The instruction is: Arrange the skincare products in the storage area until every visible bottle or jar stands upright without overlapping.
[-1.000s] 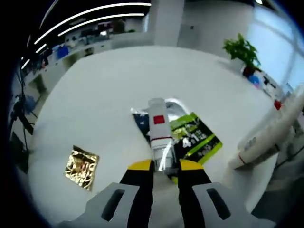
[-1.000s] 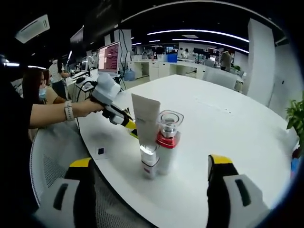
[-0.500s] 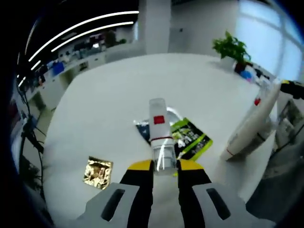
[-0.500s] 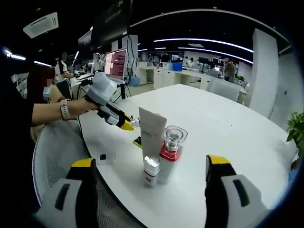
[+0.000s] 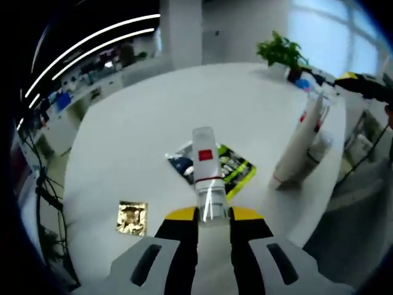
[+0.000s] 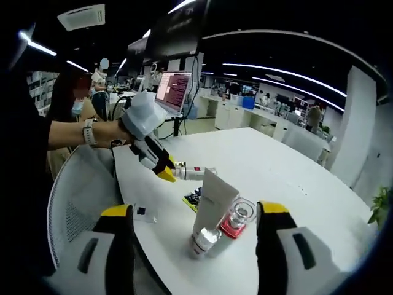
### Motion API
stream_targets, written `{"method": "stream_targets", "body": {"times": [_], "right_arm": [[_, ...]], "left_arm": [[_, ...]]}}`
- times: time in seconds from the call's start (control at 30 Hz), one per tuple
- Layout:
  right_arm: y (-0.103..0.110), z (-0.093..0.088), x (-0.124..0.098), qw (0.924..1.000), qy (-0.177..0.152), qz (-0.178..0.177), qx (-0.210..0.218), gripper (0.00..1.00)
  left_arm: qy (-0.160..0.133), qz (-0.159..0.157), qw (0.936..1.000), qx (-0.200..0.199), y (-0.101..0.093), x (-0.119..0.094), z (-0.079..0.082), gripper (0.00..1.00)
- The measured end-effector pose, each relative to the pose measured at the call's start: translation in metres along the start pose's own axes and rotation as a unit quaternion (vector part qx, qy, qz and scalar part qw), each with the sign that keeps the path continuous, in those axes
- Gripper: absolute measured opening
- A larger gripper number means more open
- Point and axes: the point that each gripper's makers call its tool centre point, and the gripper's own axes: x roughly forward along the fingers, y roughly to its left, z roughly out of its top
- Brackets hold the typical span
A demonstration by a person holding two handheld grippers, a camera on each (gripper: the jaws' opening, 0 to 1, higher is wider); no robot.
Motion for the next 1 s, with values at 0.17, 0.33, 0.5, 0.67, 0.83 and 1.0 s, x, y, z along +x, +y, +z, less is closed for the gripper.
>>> {"method": "stream_targets", "body": {"times": [0.17,0.33,0.5,0.67,0.83,1.0], "right_arm": [[0.029,0.001,0.014,0.9982,0.007,0.051,-0.03,0.71],[0.051,-0.005,0.03,0.9951,0.014,0.091,-0.038,0.66],[0.066,-0.017,0.047,0.9908,0.03,0.118,-0.058,0.66],[0.072,-0.03,0.059,0.9874,0.051,0.13,-0.075,0.62],[0.077,-0.038,0.07,0.984,0.065,0.141,-0.088,0.58],[0.079,-0.04,0.08,0.9802,0.07,0.141,-0.12,0.51]], "left_arm": [[0.008,0.001,0.9999,0.012,0.0,-0.004,-0.008,0.14],[0.024,-0.012,0.9994,0.021,-0.007,-0.009,-0.019,0.14],[0.052,-0.034,0.9971,0.043,-0.02,-0.013,-0.031,0.14],[0.071,-0.062,0.9939,0.058,-0.032,-0.018,-0.039,0.14],[0.102,-0.08,0.987,0.094,-0.043,-0.027,-0.048,0.14],[0.127,-0.095,0.9792,0.127,-0.053,-0.034,-0.052,0.14]]}}
